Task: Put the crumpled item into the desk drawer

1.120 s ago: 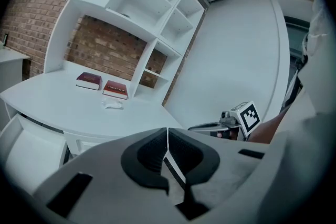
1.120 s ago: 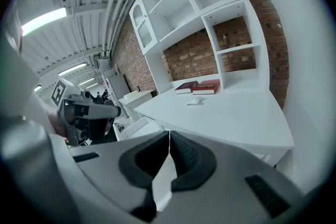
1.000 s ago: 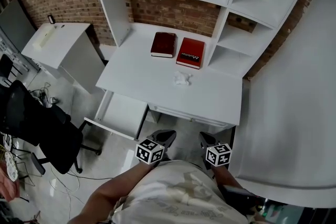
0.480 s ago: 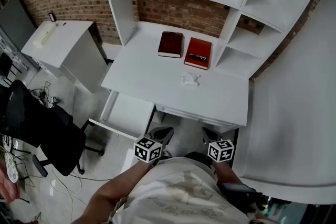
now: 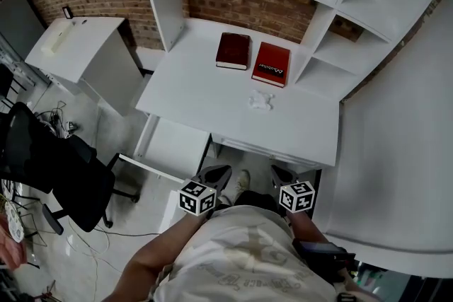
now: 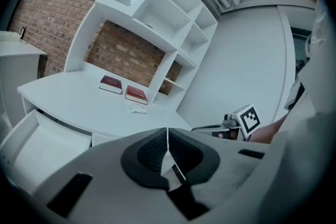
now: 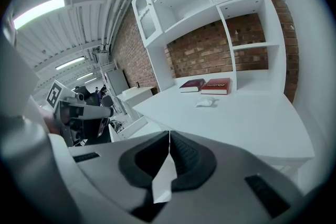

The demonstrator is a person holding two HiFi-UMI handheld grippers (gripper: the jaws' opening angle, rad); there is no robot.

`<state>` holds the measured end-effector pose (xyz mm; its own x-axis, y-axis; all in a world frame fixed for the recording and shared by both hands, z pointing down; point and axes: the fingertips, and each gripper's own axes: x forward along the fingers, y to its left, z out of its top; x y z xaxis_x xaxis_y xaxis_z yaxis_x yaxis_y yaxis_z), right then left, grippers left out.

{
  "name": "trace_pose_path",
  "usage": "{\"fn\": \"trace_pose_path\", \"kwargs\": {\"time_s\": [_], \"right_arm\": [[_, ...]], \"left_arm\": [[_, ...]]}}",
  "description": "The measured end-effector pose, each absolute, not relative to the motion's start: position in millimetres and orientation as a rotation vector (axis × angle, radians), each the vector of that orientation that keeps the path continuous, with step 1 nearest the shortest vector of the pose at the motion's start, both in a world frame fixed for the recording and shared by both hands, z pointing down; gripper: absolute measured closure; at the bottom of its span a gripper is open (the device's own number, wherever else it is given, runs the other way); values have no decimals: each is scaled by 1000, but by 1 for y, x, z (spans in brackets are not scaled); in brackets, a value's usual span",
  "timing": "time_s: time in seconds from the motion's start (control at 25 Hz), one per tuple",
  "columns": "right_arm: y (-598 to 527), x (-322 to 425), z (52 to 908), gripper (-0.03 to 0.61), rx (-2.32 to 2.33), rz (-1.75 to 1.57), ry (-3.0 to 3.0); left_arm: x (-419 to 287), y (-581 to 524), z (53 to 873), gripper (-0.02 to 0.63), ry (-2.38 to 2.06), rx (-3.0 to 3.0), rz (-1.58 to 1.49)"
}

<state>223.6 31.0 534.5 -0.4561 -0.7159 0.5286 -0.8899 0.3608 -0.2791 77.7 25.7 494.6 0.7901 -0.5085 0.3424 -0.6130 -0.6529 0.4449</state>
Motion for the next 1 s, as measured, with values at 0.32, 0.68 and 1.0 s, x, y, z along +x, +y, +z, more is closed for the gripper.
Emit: {"fn": "trace_pose_path", "kwargs": {"time_s": [0.32, 0.68, 1.0], "right_arm": [[6, 217, 542, 554, 1401, 800, -2311], [-45, 210, 542, 554, 1353, 794, -2346], [-84, 214, 544, 554, 1364, 801, -2350]], "left_arm": [[65, 3, 502, 586, -873, 2388, 261], [83, -31, 506, 586, -818, 2426, 337], [86, -61, 510, 586, -813, 2422, 362]]}}
